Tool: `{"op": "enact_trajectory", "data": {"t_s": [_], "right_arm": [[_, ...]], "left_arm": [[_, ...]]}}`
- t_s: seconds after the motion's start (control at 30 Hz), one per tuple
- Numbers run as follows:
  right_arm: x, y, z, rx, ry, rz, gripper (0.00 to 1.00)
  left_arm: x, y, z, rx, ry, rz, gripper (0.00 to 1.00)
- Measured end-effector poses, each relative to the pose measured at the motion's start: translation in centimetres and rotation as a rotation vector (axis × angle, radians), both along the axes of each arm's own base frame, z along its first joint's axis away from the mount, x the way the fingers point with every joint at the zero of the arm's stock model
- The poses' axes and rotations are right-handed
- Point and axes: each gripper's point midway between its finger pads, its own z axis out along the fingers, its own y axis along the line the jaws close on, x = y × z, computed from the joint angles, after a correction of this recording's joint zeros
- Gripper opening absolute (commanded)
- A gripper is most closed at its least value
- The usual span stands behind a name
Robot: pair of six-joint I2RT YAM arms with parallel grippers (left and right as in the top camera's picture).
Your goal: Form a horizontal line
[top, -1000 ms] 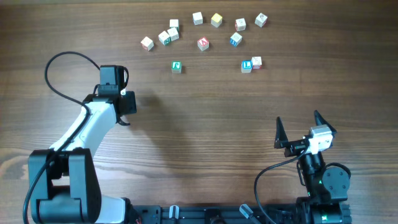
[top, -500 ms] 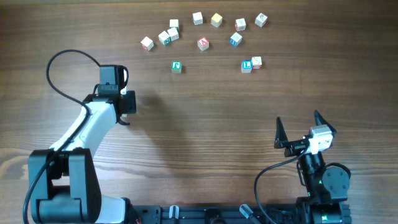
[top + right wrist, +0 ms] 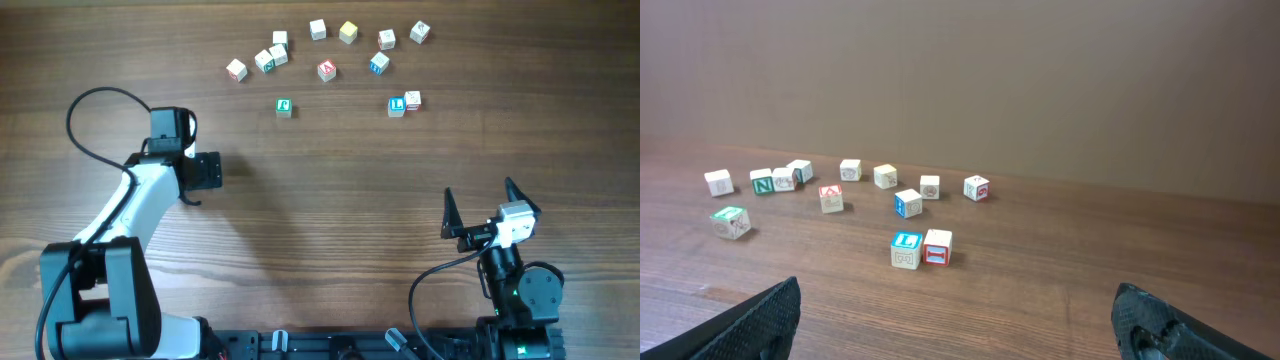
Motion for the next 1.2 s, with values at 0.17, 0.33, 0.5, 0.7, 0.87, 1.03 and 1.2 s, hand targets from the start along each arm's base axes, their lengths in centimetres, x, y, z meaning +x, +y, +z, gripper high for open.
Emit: {"op": "enact_trajectory", "data": {"t_s": [0.17, 0.33, 0.5, 0.7, 0.87, 1.03, 1.2], "right_arm": [[0.0, 0.0, 0.0, 0.000, 0.000, 0.000, 1.00], [0.0, 0.0, 0.0, 0.000, 0.000, 0.000, 0.99], [0.0, 0.0, 0.0, 0.000, 0.000, 0.000, 1.00], [0.0, 0.0, 0.0, 0.000, 0.000, 0.000, 1.00], [0.0, 0.0, 0.0, 0.000, 0.000, 0.000, 1.00], [0.0, 0.0, 0.0, 0.000, 0.000, 0.000, 1.00], [0.0, 0.0, 0.0, 0.000, 0.000, 0.000, 1.00]], "left_arm": [[-0.1, 0.5, 0.0, 0.000, 0.002, 0.015, 1.00], [-0.1, 0.5, 0.0, 0.000, 0.002, 0.015, 1.00], [-0.3, 0.5, -0.1, 0.008, 0.014, -0.010, 0.98], [-0.4, 0.5, -0.1, 0.019, 0.026, -0.039, 0.98], [-0.5, 1.0, 0.0, 0.053, 0.031, -0.037, 0.98], [-0.3, 1.3, 0.1, 0.071, 0.026, -0.033, 0.98], [-0.3, 1.6, 0.2, 0.088, 0.027, -0.032, 0.98]]}}
